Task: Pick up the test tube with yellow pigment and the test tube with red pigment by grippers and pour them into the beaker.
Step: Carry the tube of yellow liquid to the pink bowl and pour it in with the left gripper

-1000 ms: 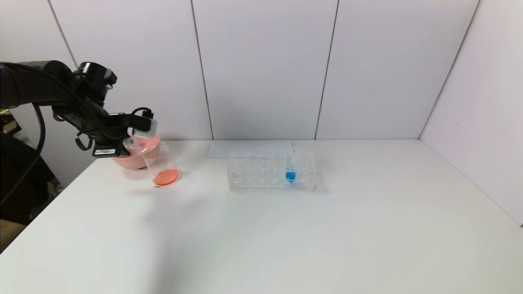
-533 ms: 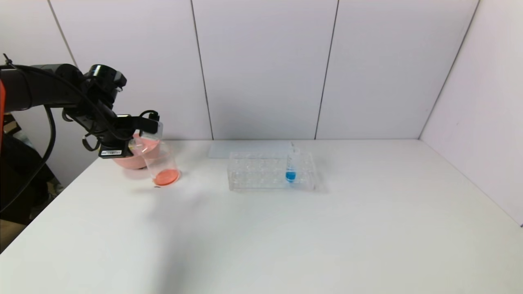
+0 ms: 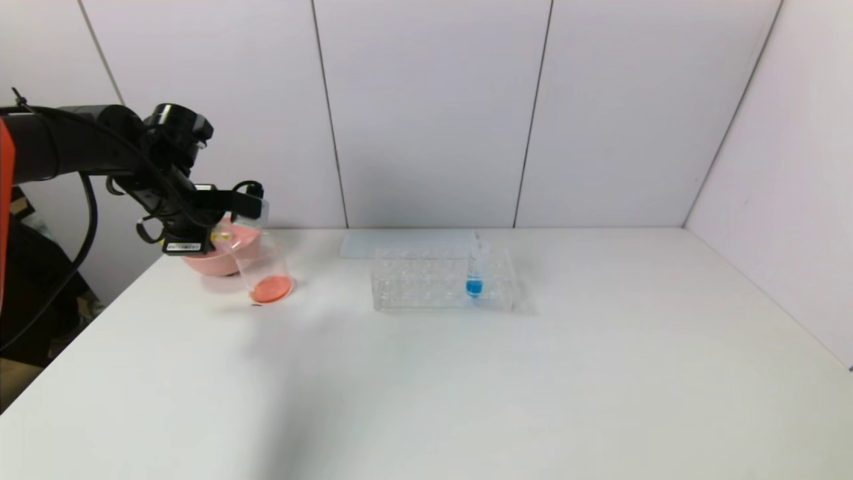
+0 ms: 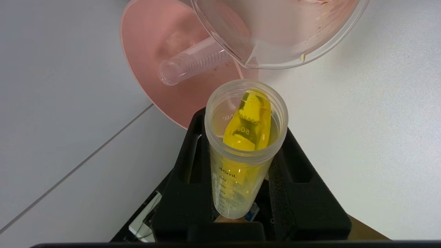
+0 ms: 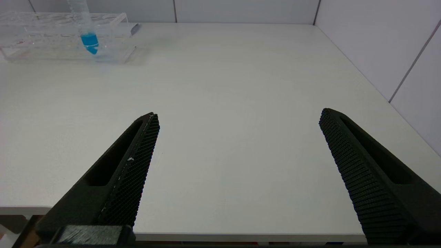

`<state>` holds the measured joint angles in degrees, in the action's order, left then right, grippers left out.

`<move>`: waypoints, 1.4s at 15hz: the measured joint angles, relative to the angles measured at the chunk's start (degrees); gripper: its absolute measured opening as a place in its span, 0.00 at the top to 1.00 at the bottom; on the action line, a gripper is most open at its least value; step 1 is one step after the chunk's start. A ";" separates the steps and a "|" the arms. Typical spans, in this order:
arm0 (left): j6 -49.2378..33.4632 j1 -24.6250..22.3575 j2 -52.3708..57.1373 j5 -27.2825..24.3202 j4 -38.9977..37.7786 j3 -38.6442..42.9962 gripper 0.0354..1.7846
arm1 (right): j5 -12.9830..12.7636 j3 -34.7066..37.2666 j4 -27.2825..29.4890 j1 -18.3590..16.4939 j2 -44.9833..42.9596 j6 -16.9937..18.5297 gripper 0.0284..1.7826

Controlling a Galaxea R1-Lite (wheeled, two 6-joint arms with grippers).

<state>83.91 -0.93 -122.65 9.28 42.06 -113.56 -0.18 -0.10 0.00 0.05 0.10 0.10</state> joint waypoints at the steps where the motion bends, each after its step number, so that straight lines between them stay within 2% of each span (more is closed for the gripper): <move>1: -0.04 0.22 -0.06 0.37 -0.33 0.00 0.75 | -0.02 0.00 0.00 0.05 0.00 0.00 0.05; 21: 1.67 3.10 -0.87 9.44 -1.74 -0.34 0.75 | -0.02 0.00 0.00 0.02 0.00 0.00 0.05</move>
<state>85.58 2.17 -123.52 18.71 40.31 -113.90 -0.21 -0.10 0.00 0.07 0.10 0.10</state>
